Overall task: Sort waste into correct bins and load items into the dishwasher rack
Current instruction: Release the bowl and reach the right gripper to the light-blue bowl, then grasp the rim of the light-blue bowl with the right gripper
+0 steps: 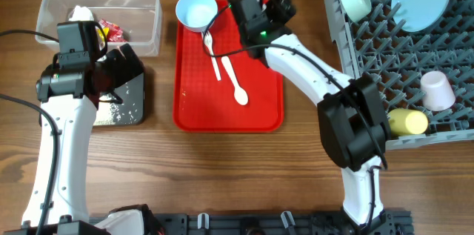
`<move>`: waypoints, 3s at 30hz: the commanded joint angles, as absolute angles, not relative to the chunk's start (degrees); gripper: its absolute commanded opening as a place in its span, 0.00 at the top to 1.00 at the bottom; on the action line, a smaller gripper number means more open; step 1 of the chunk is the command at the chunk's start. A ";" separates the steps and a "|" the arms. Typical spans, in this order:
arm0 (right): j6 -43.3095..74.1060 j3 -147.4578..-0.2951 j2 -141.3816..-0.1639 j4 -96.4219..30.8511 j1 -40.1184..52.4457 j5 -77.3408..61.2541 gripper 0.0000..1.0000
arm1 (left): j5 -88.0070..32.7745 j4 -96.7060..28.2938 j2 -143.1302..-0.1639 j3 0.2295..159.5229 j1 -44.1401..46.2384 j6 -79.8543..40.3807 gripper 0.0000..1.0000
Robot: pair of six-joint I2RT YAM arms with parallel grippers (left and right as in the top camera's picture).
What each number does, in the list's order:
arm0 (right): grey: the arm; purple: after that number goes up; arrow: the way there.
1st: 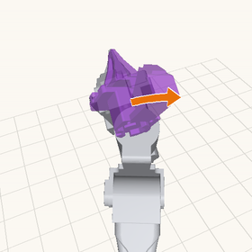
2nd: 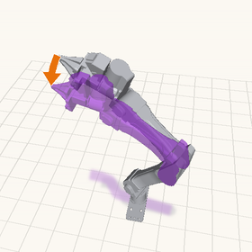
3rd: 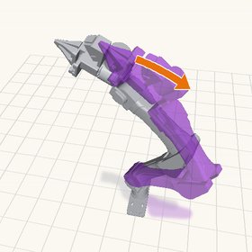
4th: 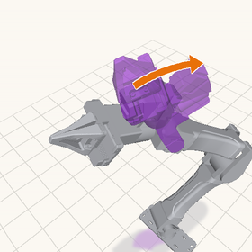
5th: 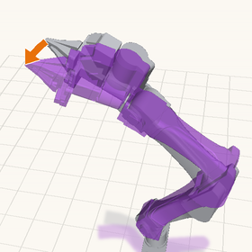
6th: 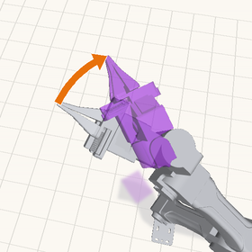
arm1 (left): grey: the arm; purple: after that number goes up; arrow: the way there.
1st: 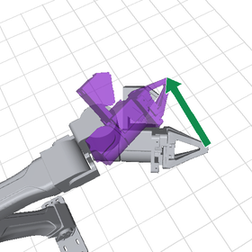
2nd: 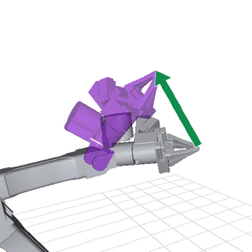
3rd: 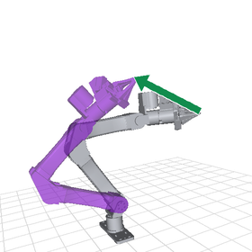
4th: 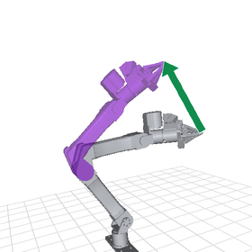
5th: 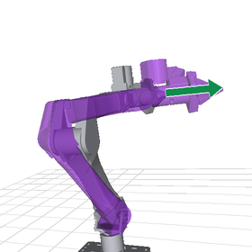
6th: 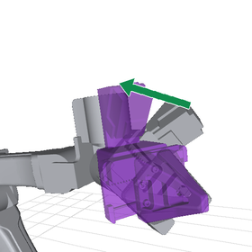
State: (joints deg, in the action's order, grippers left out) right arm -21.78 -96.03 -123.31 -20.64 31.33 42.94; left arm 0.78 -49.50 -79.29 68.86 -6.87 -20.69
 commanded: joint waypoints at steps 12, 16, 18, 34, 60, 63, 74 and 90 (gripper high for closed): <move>24.64 -96.57 -107.72 -19.29 30.30 -7.51 0.22 | 0.73 -49.91 -82.94 69.34 -7.09 -21.47 0.00; 30.72 -96.57 -109.93 -17.32 30.02 -7.42 0.28 | 0.73 -49.93 -84.09 69.34 -7.09 -21.47 0.00; 34.70 -96.57 -111.98 -15.97 30.02 -7.33 0.35 | 0.73 -49.91 -84.51 69.34 -7.09 -21.47 0.00; 44.05 -96.68 -126.98 -6.94 30.11 -7.31 0.48 | 0.71 -51.07 -84.55 69.34 -7.09 -21.47 0.00; 46.28 -99.55 -137.32 5.13 31.27 -0.82 0.51 | 0.73 -51.92 -84.55 69.34 -7.09 -21.47 0.00; 46.33 -99.55 -137.91 4.93 31.33 -0.84 0.57 | 0.73 -51.90 -84.55 69.34 -7.09 -21.47 0.00; 45.39 -99.55 -138.82 4.49 31.33 -0.82 0.66 | 0.73 -51.90 -84.55 69.34 -7.09 -21.47 0.00; 42.87 -100.31 -140.42 1.91 30.76 -1.04 0.93 | 0.78 -51.44 -84.55 69.34 -7.09 -21.45 0.00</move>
State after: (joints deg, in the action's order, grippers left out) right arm 45.28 -98.48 -139.13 3.62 31.03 -1.85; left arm 0.78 -51.77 -84.07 68.86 -6.87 -20.73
